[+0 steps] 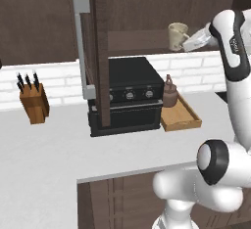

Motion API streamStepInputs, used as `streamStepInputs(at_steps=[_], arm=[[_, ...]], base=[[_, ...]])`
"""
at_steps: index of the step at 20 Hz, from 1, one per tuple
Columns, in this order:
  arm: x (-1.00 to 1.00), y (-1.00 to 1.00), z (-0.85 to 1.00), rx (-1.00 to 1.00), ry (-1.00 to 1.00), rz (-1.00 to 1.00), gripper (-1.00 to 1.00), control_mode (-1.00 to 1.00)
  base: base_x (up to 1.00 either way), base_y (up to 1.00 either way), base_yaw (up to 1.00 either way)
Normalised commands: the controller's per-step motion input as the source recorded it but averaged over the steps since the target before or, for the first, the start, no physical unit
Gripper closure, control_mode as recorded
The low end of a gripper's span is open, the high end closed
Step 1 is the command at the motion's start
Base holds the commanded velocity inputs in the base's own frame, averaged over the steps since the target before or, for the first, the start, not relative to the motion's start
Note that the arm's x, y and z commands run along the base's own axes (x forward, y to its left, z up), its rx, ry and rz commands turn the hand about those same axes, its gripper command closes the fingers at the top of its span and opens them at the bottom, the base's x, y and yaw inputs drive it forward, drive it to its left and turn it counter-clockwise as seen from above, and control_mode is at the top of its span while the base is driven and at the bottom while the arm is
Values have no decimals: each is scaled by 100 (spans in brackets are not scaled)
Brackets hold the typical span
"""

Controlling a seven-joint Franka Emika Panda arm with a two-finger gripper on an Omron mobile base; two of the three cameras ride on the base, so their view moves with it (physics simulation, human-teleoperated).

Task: Pick the kettle from the counter and place it on the tray. Then pick the mug from the cabinet and place it on the tray. Then close the cabinet doors.

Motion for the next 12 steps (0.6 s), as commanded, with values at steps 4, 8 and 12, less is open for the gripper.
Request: streamStepInputs(at_steps=[4,8,12], arm=[[-98,-73,-18,5,1,-1,100,-100],[-42,-50,-26,8,0,-2,100,-100],[-2,-54,-87,3,4,-3,100,-100]], base=[[0,0,0],[0,0,0],[0,0,0]])
